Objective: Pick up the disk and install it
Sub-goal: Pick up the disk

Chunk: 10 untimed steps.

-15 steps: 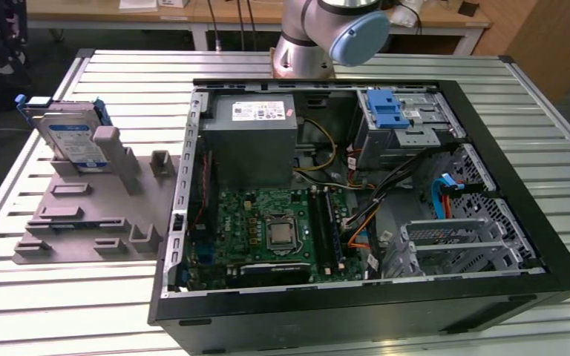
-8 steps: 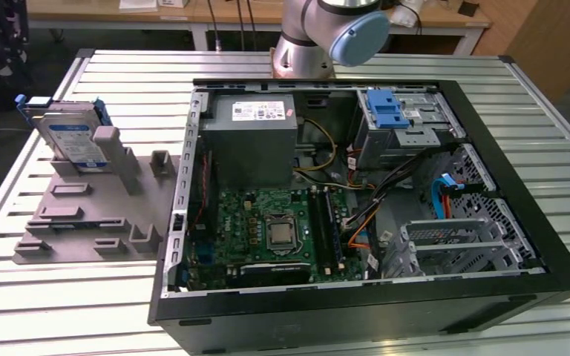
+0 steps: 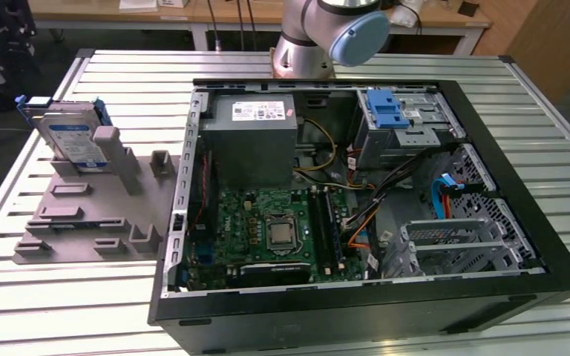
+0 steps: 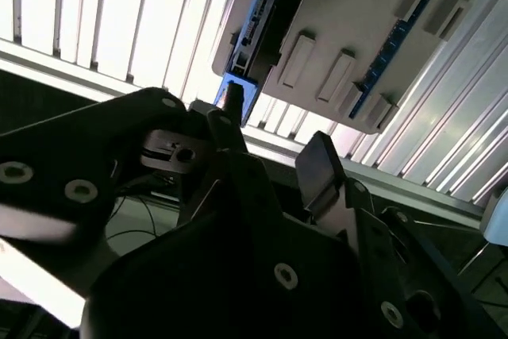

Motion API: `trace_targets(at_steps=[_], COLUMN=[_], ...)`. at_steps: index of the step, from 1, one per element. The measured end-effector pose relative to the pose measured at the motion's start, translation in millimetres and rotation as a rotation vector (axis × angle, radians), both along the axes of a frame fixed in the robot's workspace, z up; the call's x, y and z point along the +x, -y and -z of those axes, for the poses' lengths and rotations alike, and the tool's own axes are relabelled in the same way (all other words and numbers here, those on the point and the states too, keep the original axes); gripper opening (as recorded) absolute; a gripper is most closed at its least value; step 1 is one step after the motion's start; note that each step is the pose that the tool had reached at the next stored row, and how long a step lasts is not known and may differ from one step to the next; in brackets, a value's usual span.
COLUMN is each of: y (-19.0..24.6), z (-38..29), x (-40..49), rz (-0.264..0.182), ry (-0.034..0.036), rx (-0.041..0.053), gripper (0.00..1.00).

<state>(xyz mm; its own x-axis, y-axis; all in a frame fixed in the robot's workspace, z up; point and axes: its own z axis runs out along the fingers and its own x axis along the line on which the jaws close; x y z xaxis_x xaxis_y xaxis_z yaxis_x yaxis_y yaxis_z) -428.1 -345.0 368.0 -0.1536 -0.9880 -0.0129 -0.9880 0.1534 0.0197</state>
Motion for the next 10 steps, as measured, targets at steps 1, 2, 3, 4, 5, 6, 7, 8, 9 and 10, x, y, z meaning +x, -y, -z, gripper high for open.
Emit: trace_targets(at_steps=[1,2,3,4,5,6,7,8,9,10], y=[0.0,0.0,0.0,-0.1,-0.4,-0.6,-0.8,-1.1,-1.4,-1.8], z=[1.4,2.9,4.8,6.6,8.4,10.2,12.1,14.0,15.8,17.6], x=[0.0,0.0,-0.1,-0.1,-0.4,-0.8,-1.3,-1.8,-2.3,-2.6], rz=[-0.012,-0.025,-0.038,-0.049,-0.056,-0.058,-0.058,-0.058,-0.058,-0.058], ry=[0.0002,0.0003,0.0004,0.0006,0.0008,0.0012,0.0018,0.0025,0.0031,0.0035], rx=[-0.0001,-0.0001,-0.0001,-0.0001,-0.0001,-0.0001,-0.0002,-0.0003,-0.0004,-0.0004], gripper=[0.53,0.58,0.58,0.65,0.65,0.65,0.65,0.65,0.65,0.65])
